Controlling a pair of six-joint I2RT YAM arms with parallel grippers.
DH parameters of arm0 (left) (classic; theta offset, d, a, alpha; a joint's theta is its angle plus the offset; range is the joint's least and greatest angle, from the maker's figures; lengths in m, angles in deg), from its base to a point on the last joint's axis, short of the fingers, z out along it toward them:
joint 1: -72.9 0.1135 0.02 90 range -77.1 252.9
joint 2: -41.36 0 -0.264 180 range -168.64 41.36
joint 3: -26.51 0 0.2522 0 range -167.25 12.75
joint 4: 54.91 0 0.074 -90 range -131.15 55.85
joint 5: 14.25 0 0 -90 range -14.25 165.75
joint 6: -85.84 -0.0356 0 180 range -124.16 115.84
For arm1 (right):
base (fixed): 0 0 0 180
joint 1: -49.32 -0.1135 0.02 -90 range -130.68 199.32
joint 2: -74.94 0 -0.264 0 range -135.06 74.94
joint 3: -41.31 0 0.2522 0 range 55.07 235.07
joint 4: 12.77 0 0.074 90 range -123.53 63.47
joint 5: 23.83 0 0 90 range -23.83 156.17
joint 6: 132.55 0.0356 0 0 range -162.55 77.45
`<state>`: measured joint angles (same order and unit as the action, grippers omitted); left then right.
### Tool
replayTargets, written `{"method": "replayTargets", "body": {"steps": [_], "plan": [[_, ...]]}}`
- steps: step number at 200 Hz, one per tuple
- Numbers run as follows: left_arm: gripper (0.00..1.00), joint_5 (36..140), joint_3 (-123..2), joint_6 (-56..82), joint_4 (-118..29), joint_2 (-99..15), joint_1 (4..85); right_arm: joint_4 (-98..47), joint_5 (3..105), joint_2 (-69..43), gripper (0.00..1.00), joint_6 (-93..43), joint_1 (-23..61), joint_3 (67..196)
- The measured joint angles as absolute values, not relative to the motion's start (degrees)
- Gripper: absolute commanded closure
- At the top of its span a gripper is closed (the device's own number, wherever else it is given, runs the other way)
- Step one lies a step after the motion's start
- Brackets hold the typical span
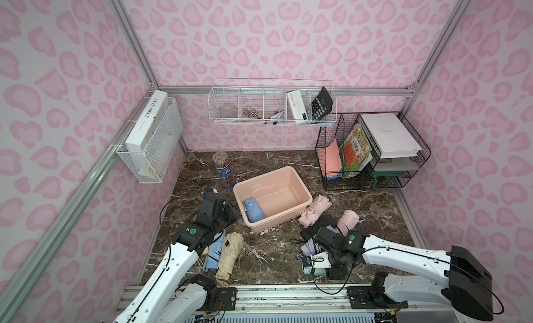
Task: Put the umbrella into the storage box
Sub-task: Pick up the umbrella from the center of the board.
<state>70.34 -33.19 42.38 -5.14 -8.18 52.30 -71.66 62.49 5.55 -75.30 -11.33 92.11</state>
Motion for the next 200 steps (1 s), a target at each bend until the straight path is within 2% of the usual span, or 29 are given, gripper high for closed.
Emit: {"method": "replayTargets", "body": {"steps": [126, 200], "plan": [[0.44, 70.34, -33.3, 42.38, -5.55, -8.93, 52.3, -67.81, 62.75, -1.64, 0.28, -75.76, -12.77, 91.98], [0.44, 70.3, -33.62, 42.38, -5.69, -9.36, 52.3, -66.19, 64.89, -2.58, 0.45, -75.61, -13.25, 92.02]]}}
